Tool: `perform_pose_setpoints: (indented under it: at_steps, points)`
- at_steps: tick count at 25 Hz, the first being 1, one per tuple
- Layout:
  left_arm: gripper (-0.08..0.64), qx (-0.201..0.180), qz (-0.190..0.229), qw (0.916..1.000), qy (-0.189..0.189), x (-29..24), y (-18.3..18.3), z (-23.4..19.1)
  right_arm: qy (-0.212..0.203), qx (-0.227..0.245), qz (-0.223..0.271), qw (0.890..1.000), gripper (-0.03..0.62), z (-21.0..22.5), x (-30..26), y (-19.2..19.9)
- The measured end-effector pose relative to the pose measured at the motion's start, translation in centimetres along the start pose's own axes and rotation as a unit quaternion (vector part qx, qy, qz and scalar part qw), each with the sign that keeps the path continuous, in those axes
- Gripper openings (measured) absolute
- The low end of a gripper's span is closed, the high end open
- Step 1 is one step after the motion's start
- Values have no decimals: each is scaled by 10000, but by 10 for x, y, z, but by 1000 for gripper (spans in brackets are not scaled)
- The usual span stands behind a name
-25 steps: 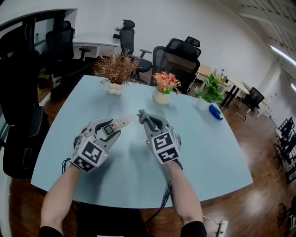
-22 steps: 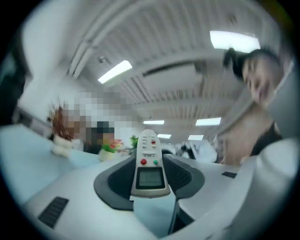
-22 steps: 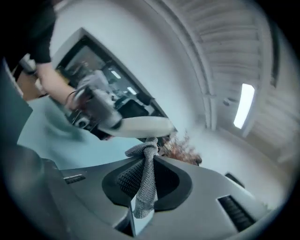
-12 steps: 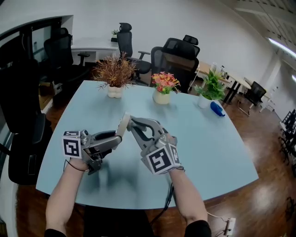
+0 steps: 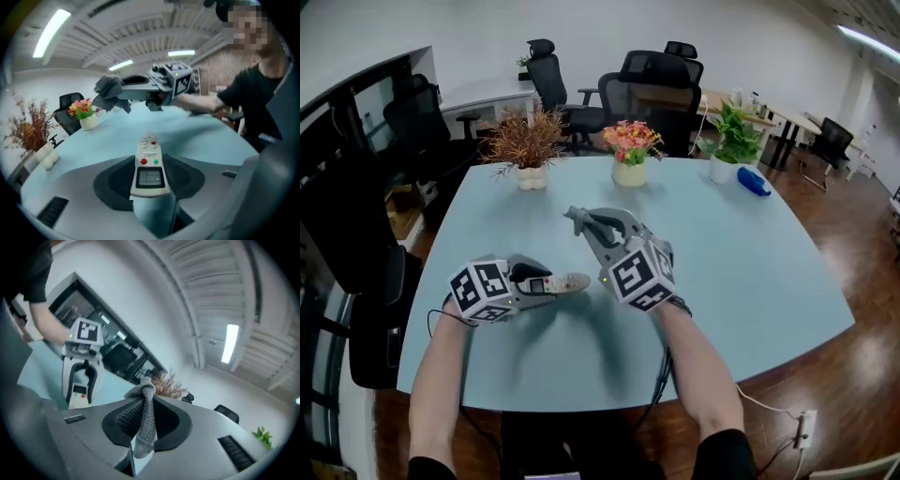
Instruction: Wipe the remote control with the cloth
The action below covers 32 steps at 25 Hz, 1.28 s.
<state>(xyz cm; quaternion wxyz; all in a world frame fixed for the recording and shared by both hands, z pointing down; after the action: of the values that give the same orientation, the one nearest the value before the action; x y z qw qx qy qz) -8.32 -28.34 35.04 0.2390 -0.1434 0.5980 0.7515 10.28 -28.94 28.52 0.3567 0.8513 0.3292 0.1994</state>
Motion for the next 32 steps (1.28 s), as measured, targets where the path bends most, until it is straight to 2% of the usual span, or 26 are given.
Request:
perform_pose_setpoints:
  at_steps: [1, 3, 7, 9, 10, 11, 13, 15, 16, 17, 18, 20, 21, 26, 32]
  points:
    - [178, -217, -384, 9990, 124, -7, 2, -4, -245, 272, -297, 9989, 28, -9, -4, 8]
    - [179, -400, -713, 9960, 365, -18, 3, -12, -716, 586, -716, 9931, 28, -25, -10, 21]
    - [192, -483, -704, 9951, 492, -34, -2, -25, -1437, 1257, -1406, 9715, 28, -48, -11, 46]
    - [221, -621, -749, 9950, 213, -37, -5, -30, -1573, 1393, -1668, 9634, 26, -51, -10, 59]
    - [235, -725, -795, 9942, -81, -37, -6, -34, -1591, 1393, -1769, 9613, 26, -49, -9, 64]
    - [289, -847, -851, 9917, -461, -36, -8, -38, -1601, 1365, -1850, 9599, 26, -47, -8, 68]
    - [303, -1099, -1013, 9796, -1347, -28, -10, -46, -1632, 1326, -1957, 9579, 26, -44, -6, 72]
    - [304, -1089, -1103, 9675, -1997, -18, -9, -44, -1659, 1427, -2049, 9540, 27, -44, -5, 73]
    - [291, -946, -1082, 9663, -2135, -15, -8, -39, -1673, 1498, -2099, 9516, 26, -45, -4, 72]
    - [268, -763, -1063, 9677, -2155, -15, -5, -33, -1696, 1548, -2144, 9494, 26, -47, -3, 72]
    - [200, -609, -1083, 9695, -2112, -17, -2, -26, -1724, 1577, -2180, 9475, 26, -49, -3, 70]
    - [177, -532, -1229, 9693, -2064, -22, 3, -21, -1784, 1621, -2204, 9452, 26, -56, -7, 65]
    - [143, -544, -1277, 9681, -2087, -23, 4, -22, -1816, 1631, -2201, 9445, 26, -59, -9, 62]
    - [118, -312, -1041, 9694, -2202, -30, 10, -42, -1769, 1503, -2218, 9471, 26, -70, -21, 58]
    - [109, -341, -1113, 9636, -2406, -36, 16, -66, -1443, 1325, -2263, 9542, 26, -71, -39, 64]
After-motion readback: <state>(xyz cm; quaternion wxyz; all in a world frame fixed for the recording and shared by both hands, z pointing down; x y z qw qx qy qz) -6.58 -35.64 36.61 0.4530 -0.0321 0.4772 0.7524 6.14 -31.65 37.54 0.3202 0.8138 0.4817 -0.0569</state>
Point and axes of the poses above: the fingertips, and each gripper's own axes: x backward along the fingers, z to its right, y out of its underside, the point moved 10 cm from there along x, backward along the fingers, and after that the axes turned 9 degrees about z, right-handed, at the moved point
